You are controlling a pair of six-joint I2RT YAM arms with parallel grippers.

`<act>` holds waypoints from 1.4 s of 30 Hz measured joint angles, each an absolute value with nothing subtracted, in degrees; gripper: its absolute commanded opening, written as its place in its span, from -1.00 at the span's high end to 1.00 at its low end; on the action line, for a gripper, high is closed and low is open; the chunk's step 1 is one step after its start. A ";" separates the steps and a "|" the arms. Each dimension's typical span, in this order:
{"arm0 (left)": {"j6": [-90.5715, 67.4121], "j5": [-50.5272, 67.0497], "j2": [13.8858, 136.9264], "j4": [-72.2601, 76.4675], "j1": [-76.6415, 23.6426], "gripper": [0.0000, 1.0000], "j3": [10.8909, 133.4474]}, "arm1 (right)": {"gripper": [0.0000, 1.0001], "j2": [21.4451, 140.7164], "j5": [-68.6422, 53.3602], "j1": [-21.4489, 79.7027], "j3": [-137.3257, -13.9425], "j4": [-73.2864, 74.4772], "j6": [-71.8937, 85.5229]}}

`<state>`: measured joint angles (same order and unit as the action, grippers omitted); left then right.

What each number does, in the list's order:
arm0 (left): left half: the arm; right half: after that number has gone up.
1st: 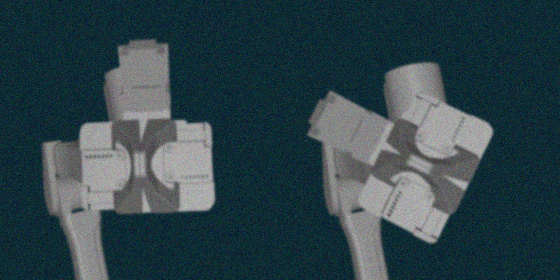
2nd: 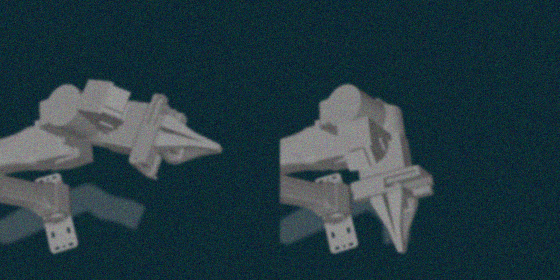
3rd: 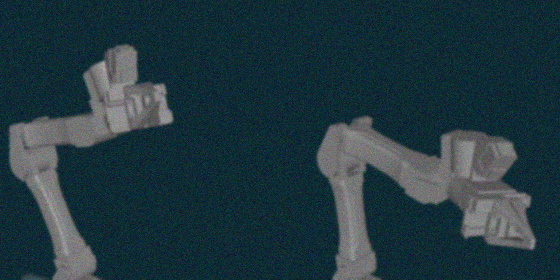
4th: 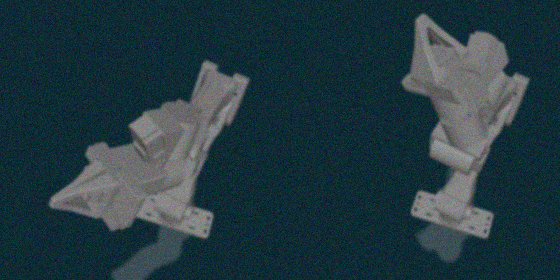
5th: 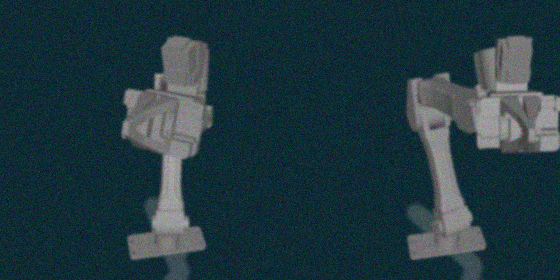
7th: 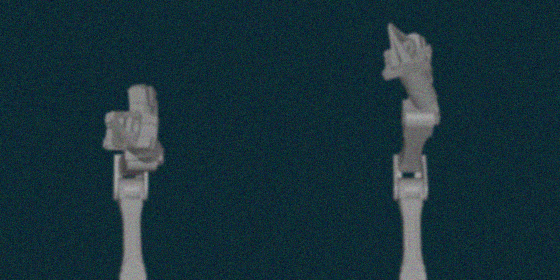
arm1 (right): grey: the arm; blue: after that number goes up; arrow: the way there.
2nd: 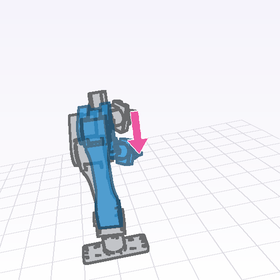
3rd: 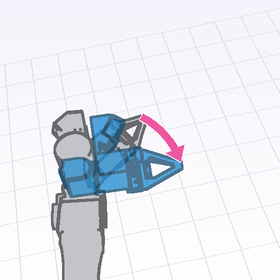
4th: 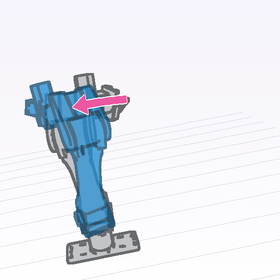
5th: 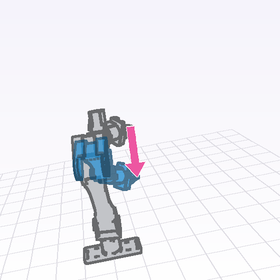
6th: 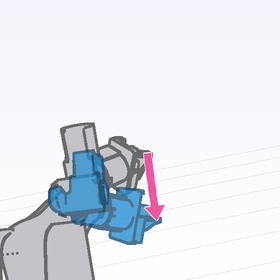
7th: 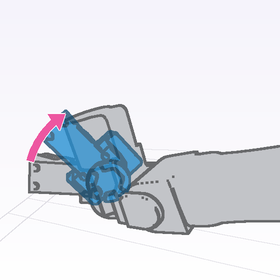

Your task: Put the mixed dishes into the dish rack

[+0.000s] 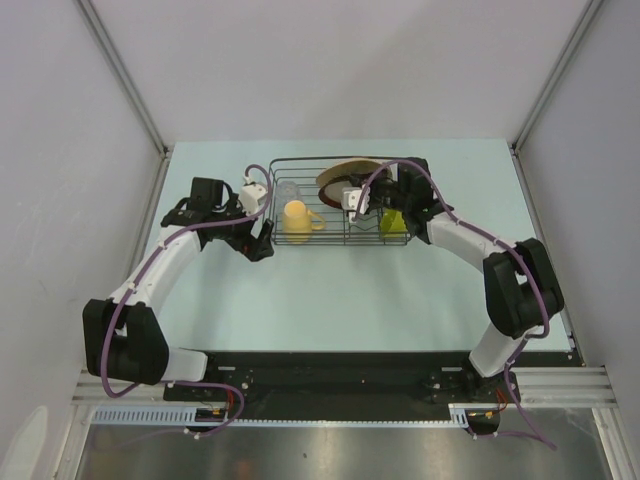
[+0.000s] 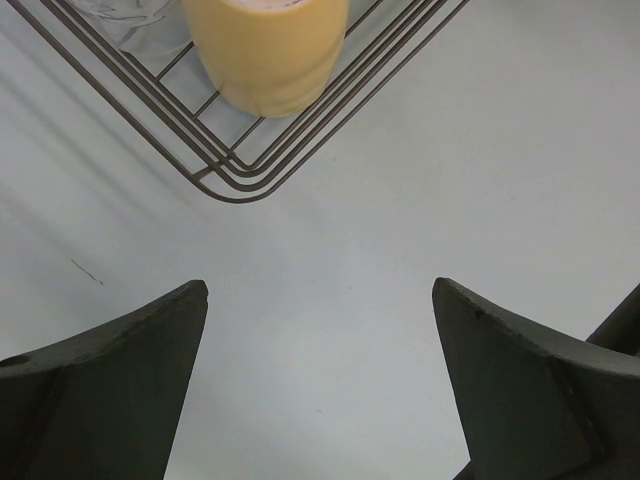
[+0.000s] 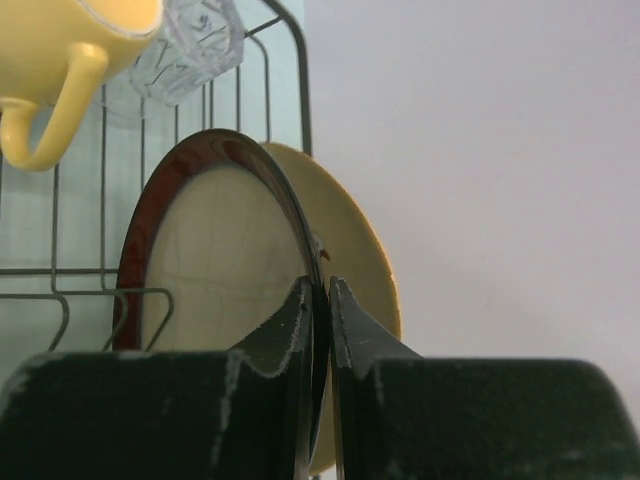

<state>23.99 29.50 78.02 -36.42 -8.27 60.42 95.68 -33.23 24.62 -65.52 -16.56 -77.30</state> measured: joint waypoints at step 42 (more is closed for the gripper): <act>21.47 28.42 72.27 -38.61 -8.19 -1.00 63.59 | -0.99 77.19 7.94 29.82 -72.47 -5.65 -20.03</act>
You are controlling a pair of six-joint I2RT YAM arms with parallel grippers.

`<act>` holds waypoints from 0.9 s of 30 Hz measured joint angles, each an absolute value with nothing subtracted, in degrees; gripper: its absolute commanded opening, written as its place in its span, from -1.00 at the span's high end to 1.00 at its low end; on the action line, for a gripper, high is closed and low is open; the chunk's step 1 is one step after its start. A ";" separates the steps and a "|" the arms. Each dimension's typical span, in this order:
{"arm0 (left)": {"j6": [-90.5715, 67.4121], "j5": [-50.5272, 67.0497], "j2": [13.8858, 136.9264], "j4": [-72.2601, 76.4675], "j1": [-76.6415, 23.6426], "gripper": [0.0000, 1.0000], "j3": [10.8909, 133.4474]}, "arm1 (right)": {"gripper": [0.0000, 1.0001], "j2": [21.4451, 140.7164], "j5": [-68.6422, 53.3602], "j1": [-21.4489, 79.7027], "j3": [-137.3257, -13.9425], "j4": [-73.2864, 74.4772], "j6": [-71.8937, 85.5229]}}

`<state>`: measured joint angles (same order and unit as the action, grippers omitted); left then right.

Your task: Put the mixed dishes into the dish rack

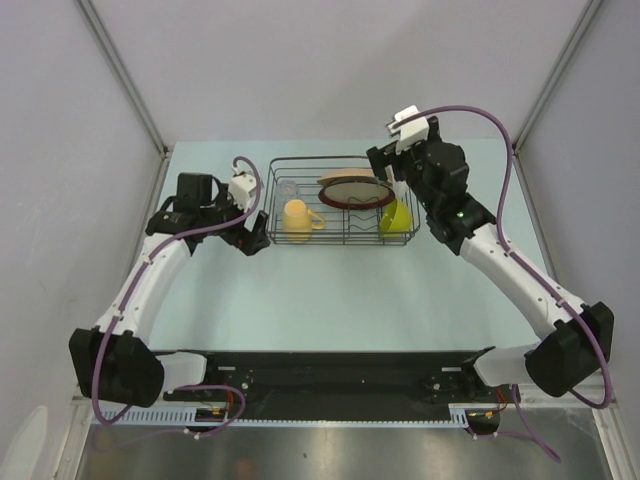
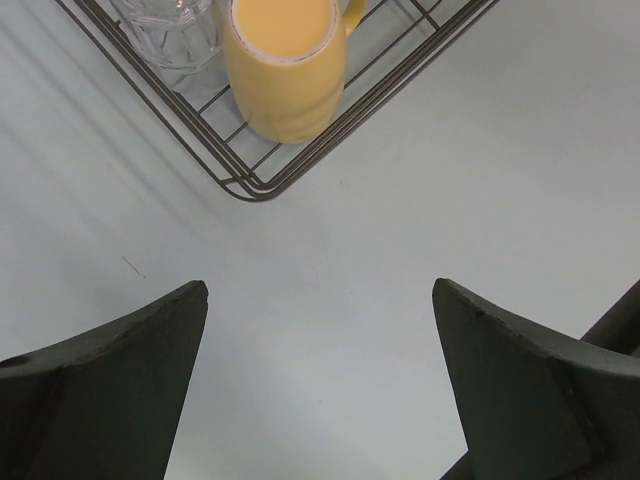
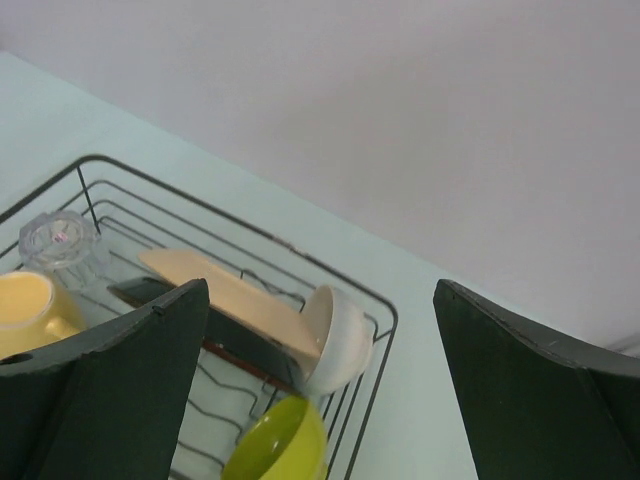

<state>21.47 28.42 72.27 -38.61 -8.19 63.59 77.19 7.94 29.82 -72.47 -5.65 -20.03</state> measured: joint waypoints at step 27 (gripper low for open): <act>21.04 26.85 67.46 -41.74 -8.16 -1.00 64.62 | -0.99 99.20 16.01 21.19 -79.66 7.46 -3.14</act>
